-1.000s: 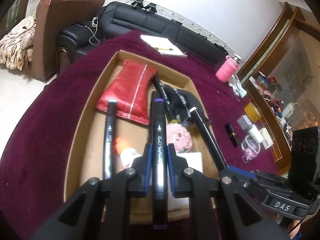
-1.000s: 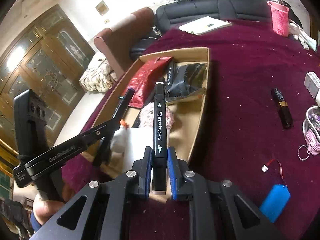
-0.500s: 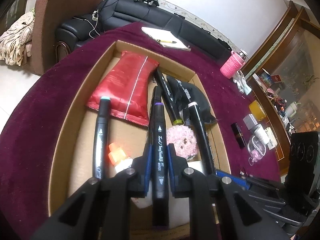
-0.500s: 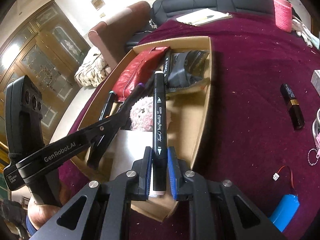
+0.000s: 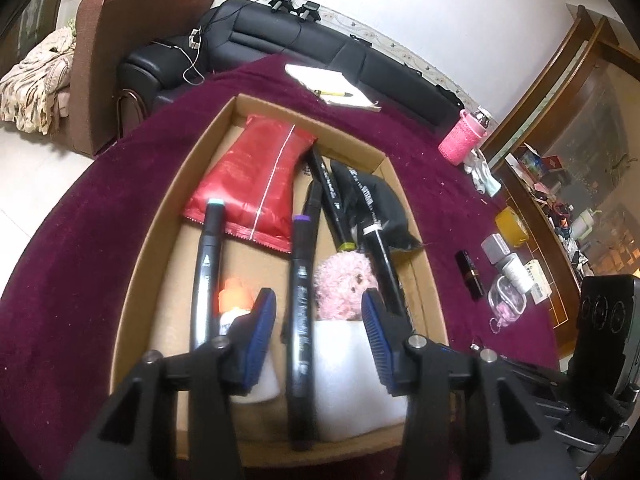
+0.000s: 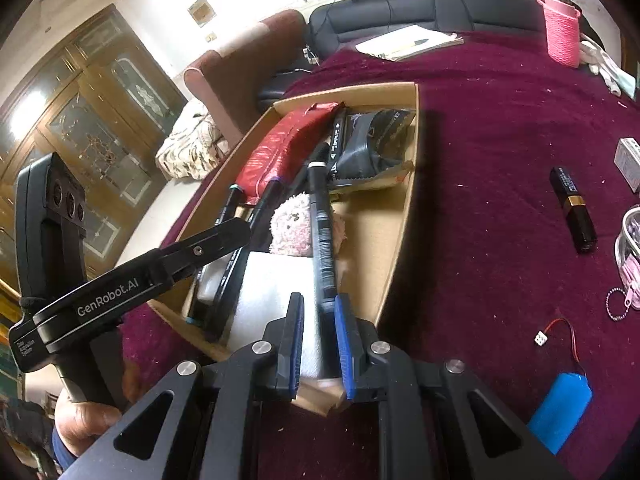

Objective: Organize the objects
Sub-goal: 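Carry both black markers into the tray and open both tools, then grasp the white bottle with the right tool while the left grasps the black tube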

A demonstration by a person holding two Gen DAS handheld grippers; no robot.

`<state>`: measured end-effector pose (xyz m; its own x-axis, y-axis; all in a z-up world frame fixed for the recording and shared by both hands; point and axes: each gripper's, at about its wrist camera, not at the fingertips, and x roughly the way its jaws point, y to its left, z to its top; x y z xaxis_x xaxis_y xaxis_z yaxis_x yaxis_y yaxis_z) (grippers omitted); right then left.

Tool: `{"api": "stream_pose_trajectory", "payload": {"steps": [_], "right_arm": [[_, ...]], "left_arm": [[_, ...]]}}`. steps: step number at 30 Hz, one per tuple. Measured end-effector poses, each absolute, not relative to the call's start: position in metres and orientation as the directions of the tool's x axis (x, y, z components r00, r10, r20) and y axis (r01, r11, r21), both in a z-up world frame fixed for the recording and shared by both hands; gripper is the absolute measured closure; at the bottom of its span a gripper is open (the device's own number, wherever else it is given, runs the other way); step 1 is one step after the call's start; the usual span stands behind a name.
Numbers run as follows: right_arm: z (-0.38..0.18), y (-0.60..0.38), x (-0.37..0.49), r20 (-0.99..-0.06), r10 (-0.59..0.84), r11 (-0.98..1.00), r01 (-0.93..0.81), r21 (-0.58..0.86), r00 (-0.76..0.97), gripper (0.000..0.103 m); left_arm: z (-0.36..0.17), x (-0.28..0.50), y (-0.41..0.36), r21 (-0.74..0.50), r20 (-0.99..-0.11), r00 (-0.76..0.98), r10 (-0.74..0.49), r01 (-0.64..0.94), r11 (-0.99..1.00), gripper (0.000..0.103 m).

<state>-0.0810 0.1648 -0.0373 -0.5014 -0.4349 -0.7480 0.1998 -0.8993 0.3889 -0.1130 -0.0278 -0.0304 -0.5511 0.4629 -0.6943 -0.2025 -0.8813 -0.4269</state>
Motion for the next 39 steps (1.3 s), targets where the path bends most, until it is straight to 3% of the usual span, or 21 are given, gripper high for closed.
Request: {"api": "stream_pose_trajectory", "payload": {"steps": [9,22,29,35,37,39], "right_arm": [[-0.014,0.205,-0.059,-0.698,-0.435,-0.894,0.183,0.409,-0.568,0.085],[0.013,0.373,-0.047,-0.617,-0.154,-0.933,-0.092,0.348,-0.772,0.075],[-0.019,0.419,-0.045,-0.587,-0.21,-0.87,-0.124,0.477,-0.782,0.075],[-0.005,0.443,-0.032,-0.521,-0.176,-0.853,-0.135,0.505,-0.835,0.075],[-0.005,0.449,-0.031,-0.524,-0.157,-0.853,-0.152,0.499,-0.837,0.075],[-0.007,0.457,-0.029,-0.525,-0.158,-0.845,-0.161,0.51,-0.836,0.075]], "left_arm": [[-0.009,-0.1,-0.006,-0.423,-0.684,-0.54,0.49,-0.254,-0.87,0.053],[-0.003,-0.123,0.127,-0.436,-0.722,-0.391,0.571,-0.384,-0.814,0.046],[-0.034,-0.167,0.204,-0.464,-0.781,-0.273,0.562,-0.349,-0.814,0.046],[-0.055,-0.18,0.25,-0.41,-0.825,-0.257,0.504,-0.342,-0.846,0.046],[-0.062,-0.18,0.264,-0.321,-0.851,-0.295,0.436,-0.365,-0.874,0.058],[-0.064,-0.179,0.271,-0.235,-0.852,-0.357,0.383,-0.393,-0.889,0.079]]}}
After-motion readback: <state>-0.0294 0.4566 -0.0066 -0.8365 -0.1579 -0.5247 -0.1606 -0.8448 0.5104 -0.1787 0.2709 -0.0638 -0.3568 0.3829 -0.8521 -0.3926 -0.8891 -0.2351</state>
